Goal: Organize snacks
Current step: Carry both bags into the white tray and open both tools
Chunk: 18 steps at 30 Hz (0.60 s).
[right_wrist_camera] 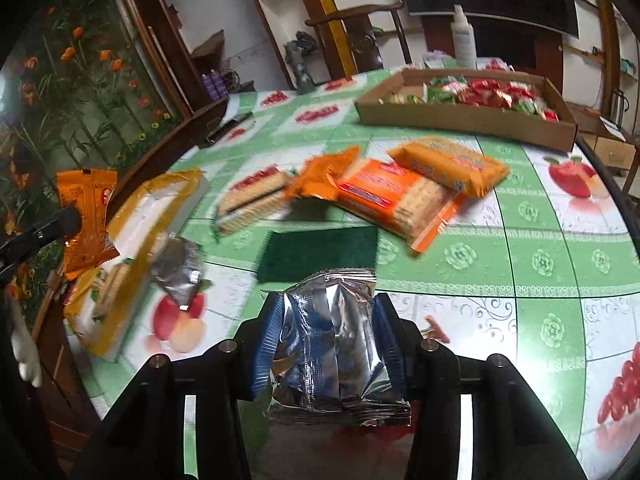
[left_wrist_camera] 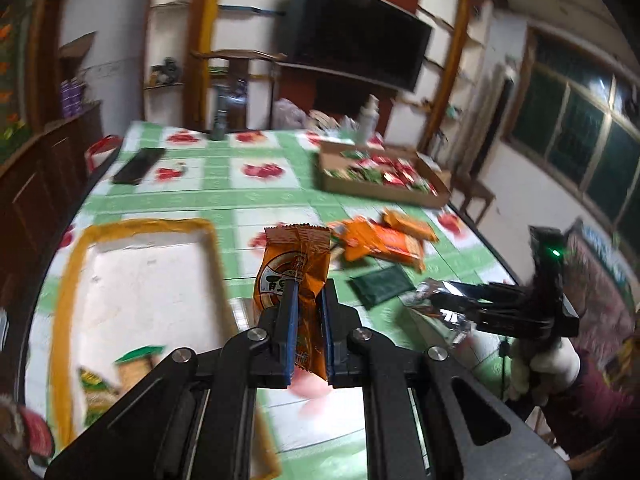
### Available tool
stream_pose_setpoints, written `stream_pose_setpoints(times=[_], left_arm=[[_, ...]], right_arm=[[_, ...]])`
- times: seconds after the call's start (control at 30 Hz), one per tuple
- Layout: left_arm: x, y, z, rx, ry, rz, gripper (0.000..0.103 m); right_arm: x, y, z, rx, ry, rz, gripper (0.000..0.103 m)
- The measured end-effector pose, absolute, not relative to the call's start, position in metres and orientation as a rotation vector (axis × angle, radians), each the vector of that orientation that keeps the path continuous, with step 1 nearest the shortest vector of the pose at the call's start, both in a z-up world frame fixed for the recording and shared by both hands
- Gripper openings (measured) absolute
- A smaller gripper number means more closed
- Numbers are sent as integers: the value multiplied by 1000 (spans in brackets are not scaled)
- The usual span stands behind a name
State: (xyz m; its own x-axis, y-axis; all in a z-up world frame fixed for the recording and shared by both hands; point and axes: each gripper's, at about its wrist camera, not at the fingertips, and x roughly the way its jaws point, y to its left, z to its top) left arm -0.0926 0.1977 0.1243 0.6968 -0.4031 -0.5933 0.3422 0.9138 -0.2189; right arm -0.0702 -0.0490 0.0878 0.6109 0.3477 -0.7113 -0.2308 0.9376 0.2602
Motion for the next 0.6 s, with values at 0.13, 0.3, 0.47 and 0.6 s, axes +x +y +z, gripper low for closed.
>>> stream_pose_setpoints(times=[0.13,0.3,0.47,0.6], left_arm=[[-95,243,120,-191,671,-341,8],[-88,278,108,-229,692,-261,8],[-71,305,88,-255,735,-208,8],[-53,321,74,-302,774,-188,8]], right_arm=[[-74,-19,110,104,838,386,48],[-68,39,122,70,869,484,47],[-60,104,128,45,896,573,47],[-51,157,127,-11,911,617,47]])
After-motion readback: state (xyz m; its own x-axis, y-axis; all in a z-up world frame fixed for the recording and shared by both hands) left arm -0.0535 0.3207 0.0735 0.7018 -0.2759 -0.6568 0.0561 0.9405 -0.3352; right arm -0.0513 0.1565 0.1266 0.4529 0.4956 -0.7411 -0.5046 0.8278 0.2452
